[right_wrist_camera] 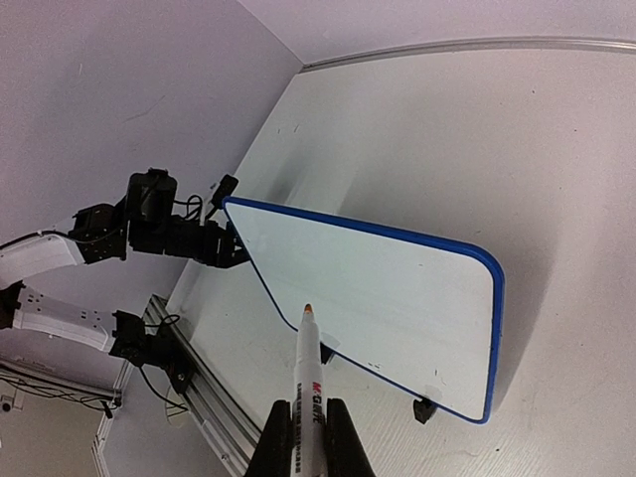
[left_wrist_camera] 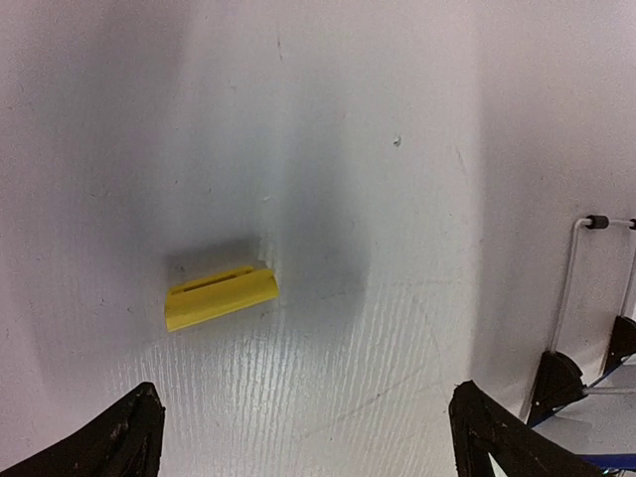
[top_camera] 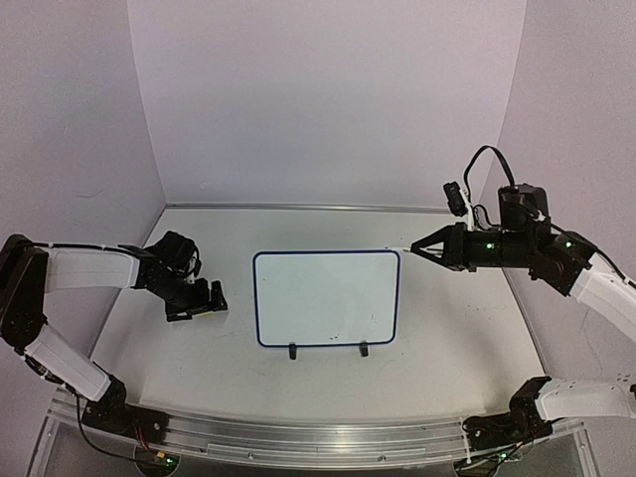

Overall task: Write a sentence on the whiteboard
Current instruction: Hold the whiteboard at the center of the board.

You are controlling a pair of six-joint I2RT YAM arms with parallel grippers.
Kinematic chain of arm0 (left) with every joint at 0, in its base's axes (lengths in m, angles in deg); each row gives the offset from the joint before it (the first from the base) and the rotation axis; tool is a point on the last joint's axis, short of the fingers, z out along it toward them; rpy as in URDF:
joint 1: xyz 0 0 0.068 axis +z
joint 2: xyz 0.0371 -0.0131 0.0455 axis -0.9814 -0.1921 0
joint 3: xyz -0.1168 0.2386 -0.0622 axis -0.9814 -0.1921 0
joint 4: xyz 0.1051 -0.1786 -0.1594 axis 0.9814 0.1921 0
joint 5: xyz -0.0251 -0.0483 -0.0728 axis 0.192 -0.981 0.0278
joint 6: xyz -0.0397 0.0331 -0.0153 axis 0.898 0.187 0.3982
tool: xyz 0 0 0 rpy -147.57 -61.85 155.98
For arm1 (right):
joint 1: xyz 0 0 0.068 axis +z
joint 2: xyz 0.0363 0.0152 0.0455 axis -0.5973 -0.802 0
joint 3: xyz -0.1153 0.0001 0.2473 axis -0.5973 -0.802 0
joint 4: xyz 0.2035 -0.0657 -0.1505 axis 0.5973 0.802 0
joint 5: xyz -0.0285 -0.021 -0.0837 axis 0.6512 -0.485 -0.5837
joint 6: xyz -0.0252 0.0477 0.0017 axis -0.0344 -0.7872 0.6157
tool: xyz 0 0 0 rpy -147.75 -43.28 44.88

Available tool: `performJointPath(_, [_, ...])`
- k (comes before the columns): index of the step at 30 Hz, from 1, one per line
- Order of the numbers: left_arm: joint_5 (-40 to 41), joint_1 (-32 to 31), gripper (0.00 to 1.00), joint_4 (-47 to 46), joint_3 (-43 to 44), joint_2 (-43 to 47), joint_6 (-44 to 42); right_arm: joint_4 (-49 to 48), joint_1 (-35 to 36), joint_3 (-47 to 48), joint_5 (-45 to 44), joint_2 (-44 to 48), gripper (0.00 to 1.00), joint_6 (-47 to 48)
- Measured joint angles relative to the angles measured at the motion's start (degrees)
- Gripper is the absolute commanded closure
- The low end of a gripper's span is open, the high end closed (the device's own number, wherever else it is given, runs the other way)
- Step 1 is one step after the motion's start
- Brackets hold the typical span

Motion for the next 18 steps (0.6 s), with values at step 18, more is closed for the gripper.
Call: performJointPath(18, [-23.0,10.1,0.02,18.7,22.8,4.6,-28.1,-15.4,14.8,-1.7,-3.7,-5.0,1.0,-5.8])
